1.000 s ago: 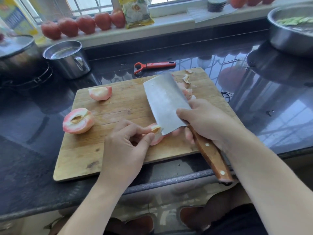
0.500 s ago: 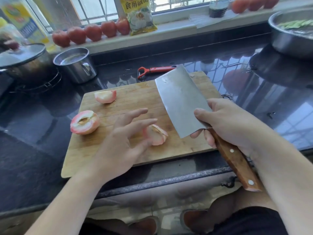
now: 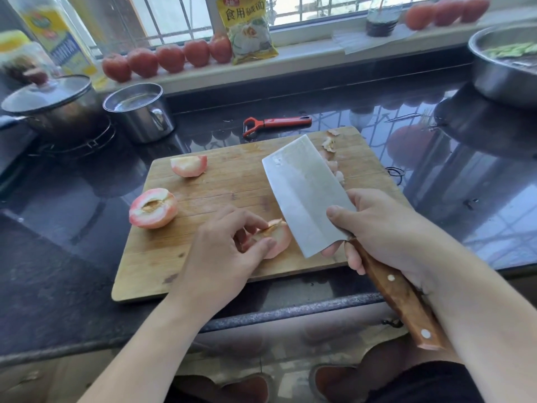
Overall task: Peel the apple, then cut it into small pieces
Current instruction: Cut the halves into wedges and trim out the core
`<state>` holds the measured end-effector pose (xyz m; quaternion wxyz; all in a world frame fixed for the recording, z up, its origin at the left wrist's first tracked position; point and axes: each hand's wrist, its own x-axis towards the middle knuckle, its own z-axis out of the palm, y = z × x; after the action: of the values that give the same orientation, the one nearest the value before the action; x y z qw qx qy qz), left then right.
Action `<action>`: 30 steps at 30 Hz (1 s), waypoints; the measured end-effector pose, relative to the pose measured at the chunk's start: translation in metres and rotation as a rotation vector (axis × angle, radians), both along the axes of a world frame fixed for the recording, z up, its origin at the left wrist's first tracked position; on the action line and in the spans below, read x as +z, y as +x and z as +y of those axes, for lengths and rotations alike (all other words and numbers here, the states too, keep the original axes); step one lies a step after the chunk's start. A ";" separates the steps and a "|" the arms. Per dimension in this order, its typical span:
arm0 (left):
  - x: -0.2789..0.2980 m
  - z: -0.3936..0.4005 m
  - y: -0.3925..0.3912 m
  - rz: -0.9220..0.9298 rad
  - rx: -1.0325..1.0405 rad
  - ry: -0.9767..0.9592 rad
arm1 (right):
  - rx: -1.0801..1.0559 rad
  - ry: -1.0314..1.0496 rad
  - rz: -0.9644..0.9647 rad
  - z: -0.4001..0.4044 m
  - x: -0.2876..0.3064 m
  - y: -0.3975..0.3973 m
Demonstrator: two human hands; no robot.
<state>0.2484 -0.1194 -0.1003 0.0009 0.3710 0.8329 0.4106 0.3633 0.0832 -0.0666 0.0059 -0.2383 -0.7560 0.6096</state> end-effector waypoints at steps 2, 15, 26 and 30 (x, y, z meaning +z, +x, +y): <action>-0.001 -0.001 0.000 -0.019 0.006 0.025 | -0.010 -0.006 0.000 0.000 -0.001 -0.001; -0.003 -0.003 0.002 -0.029 -0.009 0.069 | 0.001 -0.119 -0.007 0.001 0.000 0.000; -0.006 -0.001 0.002 -0.047 -0.022 0.103 | 0.054 -0.227 -0.073 0.002 -0.002 -0.007; -0.006 -0.002 0.004 -0.063 -0.012 0.120 | 0.030 -0.146 -0.071 -0.003 -0.005 -0.005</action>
<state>0.2522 -0.1214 -0.1058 0.0073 0.3625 0.8040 0.4713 0.3580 0.0807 -0.0716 -0.0474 -0.2479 -0.7127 0.6545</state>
